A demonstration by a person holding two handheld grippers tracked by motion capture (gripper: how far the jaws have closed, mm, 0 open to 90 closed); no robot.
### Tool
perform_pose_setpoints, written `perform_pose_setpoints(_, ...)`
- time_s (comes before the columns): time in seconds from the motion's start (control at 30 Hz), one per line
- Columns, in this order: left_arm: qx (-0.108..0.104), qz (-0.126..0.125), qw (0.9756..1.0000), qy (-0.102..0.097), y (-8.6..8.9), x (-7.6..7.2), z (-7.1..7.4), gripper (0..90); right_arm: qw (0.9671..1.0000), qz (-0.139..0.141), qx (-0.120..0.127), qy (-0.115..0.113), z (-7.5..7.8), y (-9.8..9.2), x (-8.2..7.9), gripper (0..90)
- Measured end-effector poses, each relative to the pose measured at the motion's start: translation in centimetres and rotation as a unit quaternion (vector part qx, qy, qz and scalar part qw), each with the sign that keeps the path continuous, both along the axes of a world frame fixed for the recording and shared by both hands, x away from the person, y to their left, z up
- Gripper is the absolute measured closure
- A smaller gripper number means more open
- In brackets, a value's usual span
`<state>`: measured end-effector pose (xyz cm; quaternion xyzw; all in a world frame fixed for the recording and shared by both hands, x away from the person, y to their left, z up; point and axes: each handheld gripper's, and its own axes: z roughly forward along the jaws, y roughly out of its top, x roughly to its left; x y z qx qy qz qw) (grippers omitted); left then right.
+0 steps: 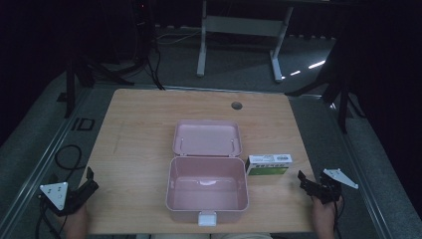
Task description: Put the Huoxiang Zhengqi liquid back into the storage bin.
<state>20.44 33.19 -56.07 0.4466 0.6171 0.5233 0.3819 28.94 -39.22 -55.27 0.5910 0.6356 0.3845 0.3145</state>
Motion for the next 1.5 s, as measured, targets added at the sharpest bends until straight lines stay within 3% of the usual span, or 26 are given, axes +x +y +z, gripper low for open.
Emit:
perform_pose_setpoints(0.23, 0.001, 0.004, 1.0, -0.001, 0.0, -0.1, 0.0, 2.6, 0.9998, 0.016, 0.001, 0.009, 0.0, 0.1, 0.0, 10.8)
perform_pose_setpoints(0.4, -0.01, 0.001, 0.9999, 0.0, 0.2, -0.1, 0.0, 2.6, 0.9973, 0.066, -0.003, 0.03, -0.1, 0.2, 0.4, 10.7)
perform_pose_setpoints(0.53, -0.014, 0.003, 0.9999, -0.001, 0.3, -0.1, 0.0, 2.6, 0.992, 0.115, -0.003, 0.052, -0.1, 0.3, 0.7, 10.8)
perform_pose_setpoints(0.7, -0.017, -0.006, 0.9998, 0.003, 0.3, 0.0, 0.0, 2.6, 0.9826, 0.168, -0.003, 0.079, -0.3, 0.5, 1.1, 10.7)
perform_pose_setpoints(0.83, -0.018, -0.007, 0.9998, 0.004, 0.4, -0.1, 0.0, 2.6, 0.978, 0.187, -0.025, 0.089, -0.2, 1.1, 1.1, 12.7)
perform_pose_setpoints(0.93, -0.017, -0.007, 0.9998, 0.003, 0.3, -0.1, 0.0, 2.6, 0.974, 0.207, -0.018, 0.091, 0.0, 1.1, 1.0, 12.7)
perform_pose_setpoints(1.0, -0.016, -0.006, 0.9998, 0.004, 0.3, 0.0, 0.0, 2.6, 0.9678, 0.23, -0.024, 0.1, 0.3, 1.1, 1.0, 12.5)
perform_pose_setpoints(1.03, -0.016, -0.006, 0.9998, 0.004, 0.3, 0.0, 0.0, 2.6, 0.9678, 0.23, -0.024, 0.1, 0.3, 1.1, 1.0, 12.5)
perform_pose_setpoints(1.07, -0.015, -0.008, 0.9998, 0.005, 0.3, 0.0, 0.0, 2.6, 0.9596, 0.258, -0.028, 0.108, 0.4, 1.0, 1.0, 12.4)
perform_pose_setpoints(1.1, -0.015, -0.008, 0.9998, 0.005, 0.3, 0.0, 0.0, 2.6, 0.9596, 0.258, -0.028, 0.108, 0.4, 1.0, 1.0, 12.4)
perform_pose_setpoints(1.17, -0.019, -0.011, 0.9997, 0.006, 0.4, 0.0, 0.0, 2.6, 0.9473, 0.292, -0.04, 0.125, 0.6, 1.0, 0.9, 12.4)
perform_pose_setpoints(1.3, -0.029, -0.011, 0.9995, 0.003, 0.6, -0.1, 0.0, 2.6, 0.9322, 0.325, -0.072, 0.141, 1.1, 1.1, 0.9, 12.6)
perform_pose_setpoints(1.33, -0.029, -0.01, 0.9995, 0.003, 0.6, -0.1, 0.0, 2.6, 0.9249, 0.339, -0.083, 0.15, 1.4, 1.2, 0.9, 12.8)
perform_pose_setpoints(1.37, -0.027, -0.009, 0.9996, 0.004, 0.5, -0.1, 0.0, 2.6, 0.92, 0.349, -0.087, 0.157, 1.5, 1.3, 0.9, 12.9)
perform_pose_setpoints(1.4, -0.026, -0.011, 0.9996, 0.005, 0.5, -0.1, 0.0, 2.6, 0.9117, 0.362, -0.095, 0.168, 1.7, 1.4, 0.9, 13.0)
perform_pose_setpoints(1.43, -0.024, -0.011, 0.9996, 0.007, 0.5, 0.0, 0.0, 2.6, 0.9071, 0.368, -0.104, 0.176, 1.8, 1.5, 0.9, 13.1)
perform_pose_setpoints(1.47, -0.023, -0.011, 0.9997, 0.007, 0.5, 0.0, 0.0, 2.6, 0.8962, 0.383, -0.112, 0.194, 2.0, 1.7, 0.9, 13.1)
perform_pose_setpoints(1.5, -0.021, -0.012, 0.9997, 0.007, 0.5, 0.0, 0.0, 2.6, 0.8884, 0.392, -0.114, 0.209, 2.1, 1.8, 0.9, 13.1)
